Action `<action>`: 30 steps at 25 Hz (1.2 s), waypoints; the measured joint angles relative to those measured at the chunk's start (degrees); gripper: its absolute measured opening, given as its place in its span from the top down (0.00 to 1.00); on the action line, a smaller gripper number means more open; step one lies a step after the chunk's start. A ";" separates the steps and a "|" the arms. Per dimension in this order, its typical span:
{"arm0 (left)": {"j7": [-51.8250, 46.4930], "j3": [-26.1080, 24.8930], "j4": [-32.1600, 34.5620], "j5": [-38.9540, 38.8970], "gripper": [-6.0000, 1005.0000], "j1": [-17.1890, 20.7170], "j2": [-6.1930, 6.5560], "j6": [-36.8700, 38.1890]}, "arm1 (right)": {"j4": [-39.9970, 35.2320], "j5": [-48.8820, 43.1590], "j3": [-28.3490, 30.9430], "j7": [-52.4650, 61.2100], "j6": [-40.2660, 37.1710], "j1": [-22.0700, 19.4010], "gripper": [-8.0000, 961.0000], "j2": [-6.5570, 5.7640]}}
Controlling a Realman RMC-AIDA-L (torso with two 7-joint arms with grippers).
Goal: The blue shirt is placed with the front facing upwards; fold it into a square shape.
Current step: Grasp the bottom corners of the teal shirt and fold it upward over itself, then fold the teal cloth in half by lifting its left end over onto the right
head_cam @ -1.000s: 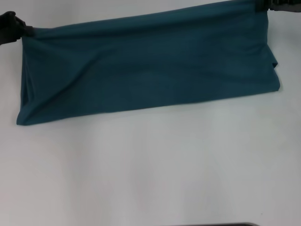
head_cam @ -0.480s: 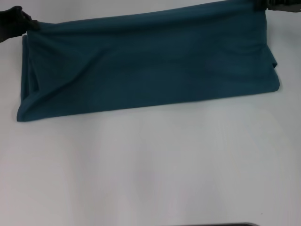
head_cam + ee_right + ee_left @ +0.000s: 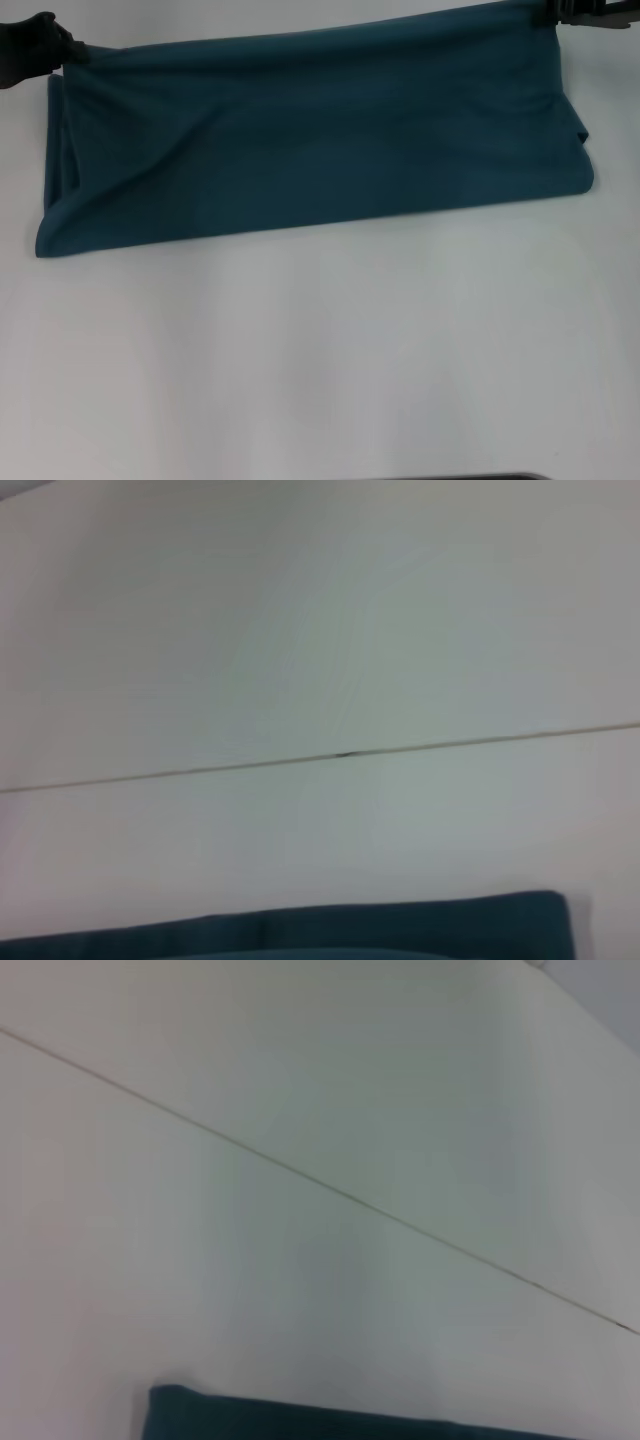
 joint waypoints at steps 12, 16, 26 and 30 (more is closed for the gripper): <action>-1.33 0.44 0.35 -0.33 0.90 -0.32 -0.92 -4.82 | 3.83 -1.96 -1.34 -0.22 2.59 2.51 0.93 -1.19; -2.93 0.38 0.36 -0.19 0.89 -0.45 -1.56 -7.26 | 4.55 -5.28 -1.47 1.71 6.15 4.04 0.92 -1.15; -3.66 -0.79 -0.04 -0.56 0.53 0.15 -1.39 -7.45 | 4.46 -7.13 -0.95 2.54 4.20 5.41 0.60 -2.29; -2.98 -4.42 -1.11 -1.10 0.39 1.33 -1.24 -4.37 | 1.97 -3.10 -0.49 0.85 -0.56 3.28 0.41 -2.88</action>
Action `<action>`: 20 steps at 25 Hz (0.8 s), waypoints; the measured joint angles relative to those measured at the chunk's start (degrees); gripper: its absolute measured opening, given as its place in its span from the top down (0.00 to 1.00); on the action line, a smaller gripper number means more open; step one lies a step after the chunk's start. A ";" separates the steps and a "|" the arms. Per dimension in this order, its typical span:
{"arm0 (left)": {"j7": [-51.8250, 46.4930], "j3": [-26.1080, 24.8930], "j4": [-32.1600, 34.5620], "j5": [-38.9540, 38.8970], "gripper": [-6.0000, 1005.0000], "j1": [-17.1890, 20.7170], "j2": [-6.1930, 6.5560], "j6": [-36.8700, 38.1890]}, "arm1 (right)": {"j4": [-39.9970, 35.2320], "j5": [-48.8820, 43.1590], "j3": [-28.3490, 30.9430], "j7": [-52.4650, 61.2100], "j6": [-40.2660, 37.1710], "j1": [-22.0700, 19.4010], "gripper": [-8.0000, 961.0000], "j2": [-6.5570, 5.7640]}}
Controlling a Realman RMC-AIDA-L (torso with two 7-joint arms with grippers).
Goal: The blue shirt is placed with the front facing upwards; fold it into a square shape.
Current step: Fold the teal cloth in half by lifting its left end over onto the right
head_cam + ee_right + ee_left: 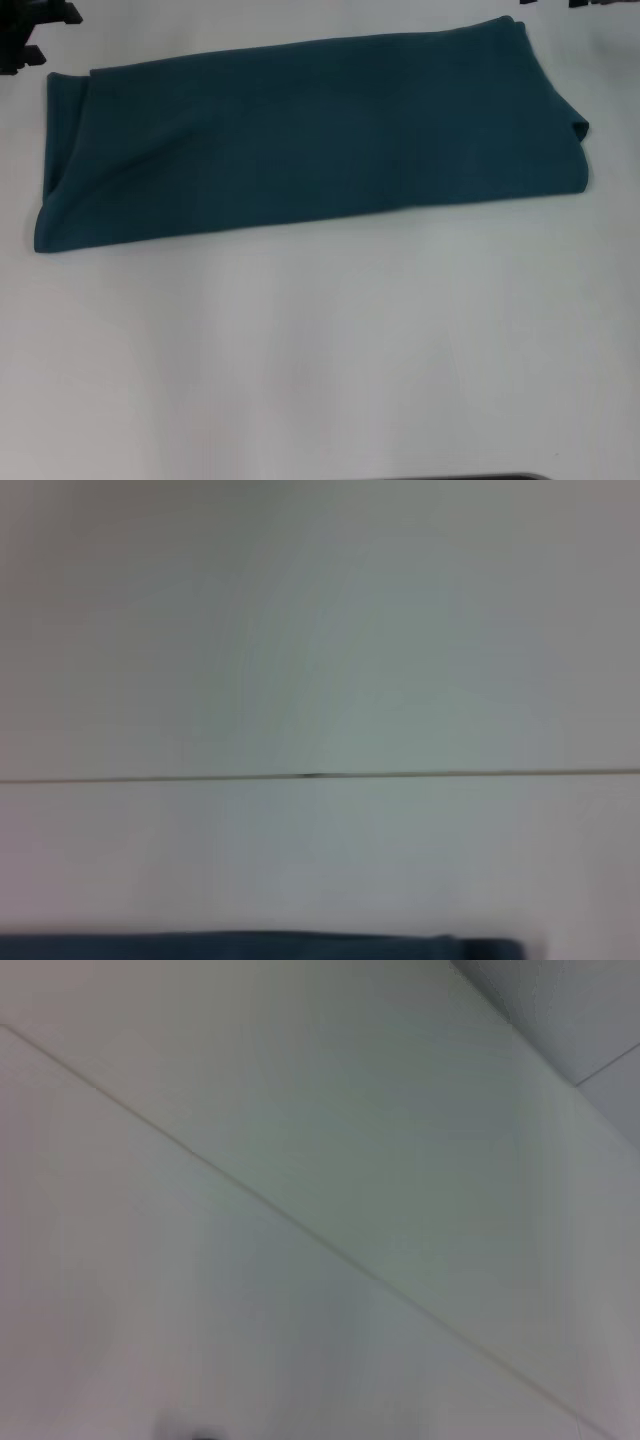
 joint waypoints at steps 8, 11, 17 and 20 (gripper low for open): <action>6.67 -2.31 -7.16 -14.79 0.23 8.74 -1.97 14.98 | -8.96 28.19 4.83 -22.37 -21.28 -14.98 0.09 2.24; 7.41 -2.31 -6.94 -17.62 0.21 11.41 -2.82 17.92 | -8.70 33.31 5.53 -26.74 -27.77 -19.37 0.09 2.63; 8.14 -1.89 -6.25 -18.52 0.21 14.56 -6.71 19.39 | -7.90 33.98 5.67 -30.03 -33.53 -25.03 0.09 4.39; 8.84 -1.82 -5.91 -17.70 0.21 14.61 -7.54 19.11 | -6.22 33.90 5.68 -31.16 -33.82 -25.69 0.09 4.59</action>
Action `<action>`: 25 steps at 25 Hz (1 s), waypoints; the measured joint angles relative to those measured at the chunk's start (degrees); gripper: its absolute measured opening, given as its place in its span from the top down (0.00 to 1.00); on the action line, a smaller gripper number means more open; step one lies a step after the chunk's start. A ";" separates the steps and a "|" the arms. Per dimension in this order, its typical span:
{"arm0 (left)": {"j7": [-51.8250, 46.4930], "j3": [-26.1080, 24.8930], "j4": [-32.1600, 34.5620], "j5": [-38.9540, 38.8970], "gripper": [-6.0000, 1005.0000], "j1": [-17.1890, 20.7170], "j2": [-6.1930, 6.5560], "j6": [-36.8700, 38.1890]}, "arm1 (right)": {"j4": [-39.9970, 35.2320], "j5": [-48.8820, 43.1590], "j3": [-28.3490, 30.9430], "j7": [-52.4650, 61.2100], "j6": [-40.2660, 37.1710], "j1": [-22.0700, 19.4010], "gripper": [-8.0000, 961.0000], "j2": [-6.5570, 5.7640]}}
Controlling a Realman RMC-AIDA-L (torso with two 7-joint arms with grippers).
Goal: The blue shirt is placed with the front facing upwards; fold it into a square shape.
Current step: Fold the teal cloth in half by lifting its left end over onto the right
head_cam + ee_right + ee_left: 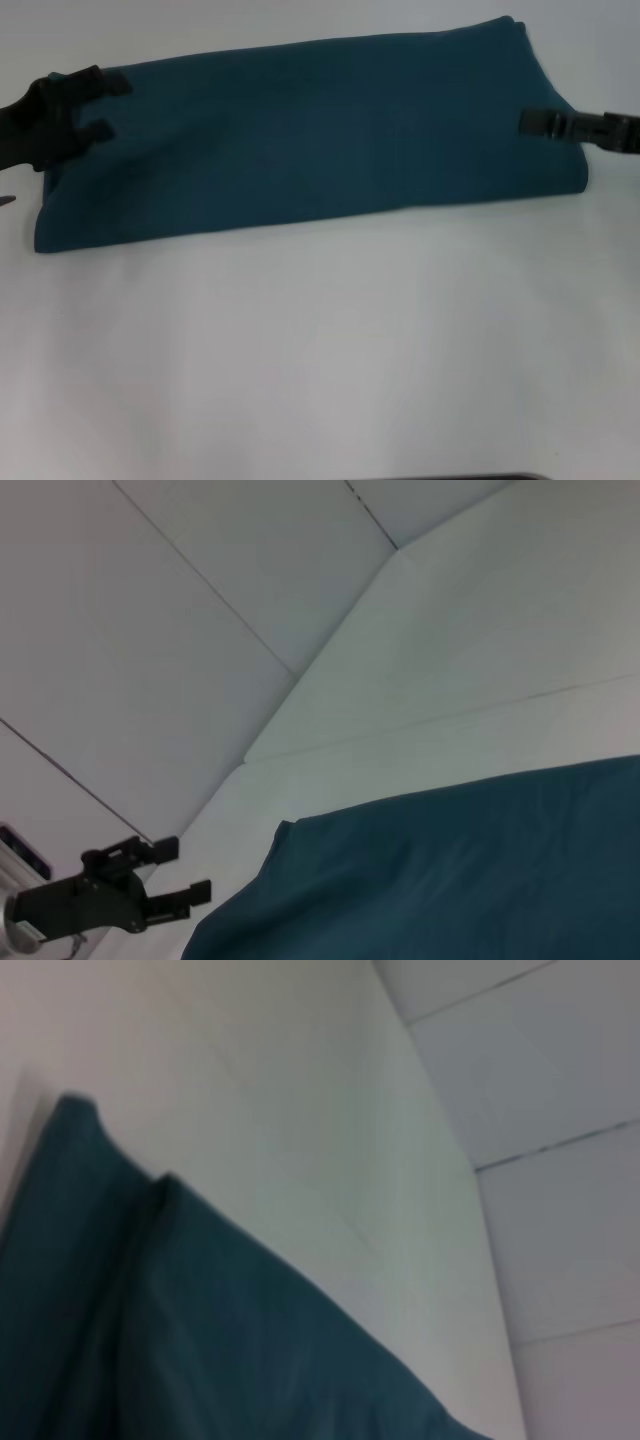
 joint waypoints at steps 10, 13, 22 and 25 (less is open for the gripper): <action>-0.82 0.81 3.03 4.50 0.21 0.59 0.59 -6.45 | 2.36 0.10 0.29 -1.09 0.88 0.78 0.09 -0.78; -0.48 0.95 4.31 5.63 0.21 -0.09 0.63 -9.84 | 2.76 0.12 0.43 -1.11 0.96 1.15 0.09 -0.76; 0.59 0.18 4.50 4.91 0.21 -0.67 0.31 -13.41 | 3.62 0.17 0.47 -0.93 0.80 1.34 0.09 -0.69; 0.72 0.01 3.10 2.06 0.21 -0.14 0.08 -10.18 | 3.62 0.18 0.68 -0.81 0.63 1.34 0.09 -0.77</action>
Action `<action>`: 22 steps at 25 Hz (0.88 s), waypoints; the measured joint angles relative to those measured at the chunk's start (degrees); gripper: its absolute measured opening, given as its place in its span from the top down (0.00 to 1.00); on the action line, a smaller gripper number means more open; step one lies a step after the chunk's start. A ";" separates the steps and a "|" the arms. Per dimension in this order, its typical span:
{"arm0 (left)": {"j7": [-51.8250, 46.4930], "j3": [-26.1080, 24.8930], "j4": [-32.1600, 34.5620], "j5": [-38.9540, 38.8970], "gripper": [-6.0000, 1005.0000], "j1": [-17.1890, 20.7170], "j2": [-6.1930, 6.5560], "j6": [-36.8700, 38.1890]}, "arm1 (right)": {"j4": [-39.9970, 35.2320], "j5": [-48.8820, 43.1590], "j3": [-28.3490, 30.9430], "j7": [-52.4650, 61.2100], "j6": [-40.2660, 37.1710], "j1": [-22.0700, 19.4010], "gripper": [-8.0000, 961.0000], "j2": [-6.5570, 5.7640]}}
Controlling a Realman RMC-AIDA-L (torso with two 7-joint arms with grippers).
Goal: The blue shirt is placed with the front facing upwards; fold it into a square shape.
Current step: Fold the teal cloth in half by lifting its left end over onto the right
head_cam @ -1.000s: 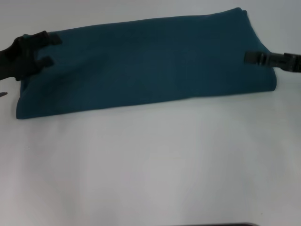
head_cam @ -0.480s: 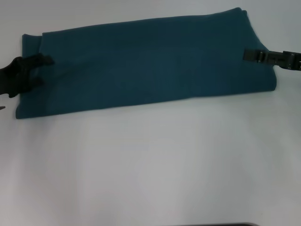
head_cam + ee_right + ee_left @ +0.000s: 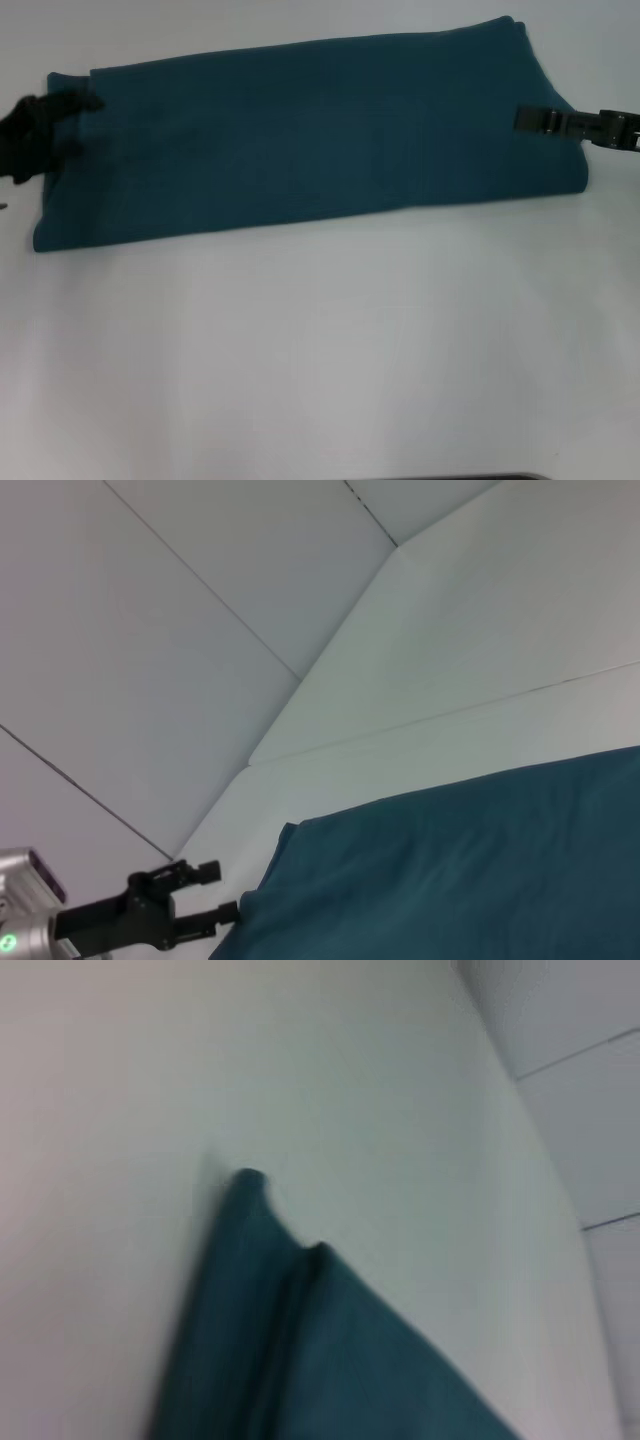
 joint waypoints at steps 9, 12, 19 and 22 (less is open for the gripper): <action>0.02 0.82 -1.73 -2.31 0.21 -1.04 -2.36 -0.46 | 0.84 -0.01 0.14 -0.01 0.25 0.14 0.09 0.05; 0.02 2.48 -0.10 -1.46 0.21 -1.40 -2.29 -4.53 | 1.32 -0.01 0.34 -0.19 0.26 0.14 0.09 0.00; 0.08 4.66 3.09 -1.17 0.21 -1.36 -1.00 -9.75 | 1.38 -0.01 0.56 -0.21 0.53 0.12 0.09 -0.02; 0.10 4.66 3.30 -1.17 0.21 -1.36 -0.87 -9.41 | 1.44 -0.01 0.56 -0.13 0.69 0.12 0.09 0.00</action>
